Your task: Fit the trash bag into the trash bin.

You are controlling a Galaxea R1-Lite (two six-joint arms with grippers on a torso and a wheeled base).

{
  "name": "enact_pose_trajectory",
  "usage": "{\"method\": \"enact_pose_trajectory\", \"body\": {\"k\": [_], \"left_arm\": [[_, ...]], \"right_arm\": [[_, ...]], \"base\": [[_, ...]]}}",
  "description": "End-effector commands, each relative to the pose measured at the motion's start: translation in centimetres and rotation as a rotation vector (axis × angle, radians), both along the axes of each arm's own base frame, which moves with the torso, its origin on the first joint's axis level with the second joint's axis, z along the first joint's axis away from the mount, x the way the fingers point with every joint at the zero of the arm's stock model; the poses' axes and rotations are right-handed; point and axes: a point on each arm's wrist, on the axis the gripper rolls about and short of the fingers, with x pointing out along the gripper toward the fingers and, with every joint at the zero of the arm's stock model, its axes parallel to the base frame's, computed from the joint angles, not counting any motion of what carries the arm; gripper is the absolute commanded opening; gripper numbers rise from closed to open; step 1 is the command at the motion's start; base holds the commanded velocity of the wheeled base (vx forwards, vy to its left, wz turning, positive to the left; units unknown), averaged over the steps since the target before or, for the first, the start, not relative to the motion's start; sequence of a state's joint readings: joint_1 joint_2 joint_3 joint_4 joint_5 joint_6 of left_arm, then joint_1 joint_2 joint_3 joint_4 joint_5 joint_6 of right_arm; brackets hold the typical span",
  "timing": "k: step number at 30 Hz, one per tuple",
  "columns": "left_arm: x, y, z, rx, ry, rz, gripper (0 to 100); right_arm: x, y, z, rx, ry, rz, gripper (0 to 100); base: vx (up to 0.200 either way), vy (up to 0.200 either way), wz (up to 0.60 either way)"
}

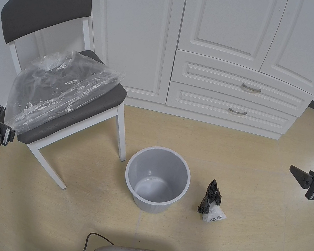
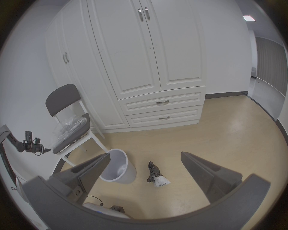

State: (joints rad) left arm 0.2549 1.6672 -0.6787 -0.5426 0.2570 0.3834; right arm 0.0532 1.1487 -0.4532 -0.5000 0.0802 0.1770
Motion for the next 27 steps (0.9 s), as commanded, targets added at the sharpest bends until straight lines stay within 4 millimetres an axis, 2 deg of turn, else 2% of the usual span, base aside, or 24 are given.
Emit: {"method": "enact_pose_trajectory", "body": {"k": [1, 6, 11, 20, 27], "left_arm": [[-0.1, 0.5, 0.1, -0.005, -0.01, 0.012, 100], [-0.5, -0.2, 0.5, -0.001, -0.023, -0.011, 100], [-0.3, -0.4, 0.2, -0.006, -0.014, -0.018, 100], [0.7, 0.4, -0.8, -0.071, -0.017, 0.034, 100], [0.4, 0.8, -1.4, -0.115, -0.026, 0.076, 100]], "right_arm": [[0.2, -0.2, 0.1, 0.003, -0.002, -0.013, 100], [0.0, -0.3, 0.2, 0.003, -0.01, -0.016, 100], [0.1, -0.5, 0.4, 0.003, -0.016, -0.028, 100], [0.2, -0.8, 0.8, 0.007, -0.028, -0.05, 100], [0.0, -1.0, 1.1, 0.017, -0.045, -0.061, 100]], "base": [[0.0, 0.0, 0.0], [0.0, 0.0, 0.0], [0.0, 0.0, 0.0], [0.0, 0.0, 0.0], [0.0, 0.0, 0.0]]}}
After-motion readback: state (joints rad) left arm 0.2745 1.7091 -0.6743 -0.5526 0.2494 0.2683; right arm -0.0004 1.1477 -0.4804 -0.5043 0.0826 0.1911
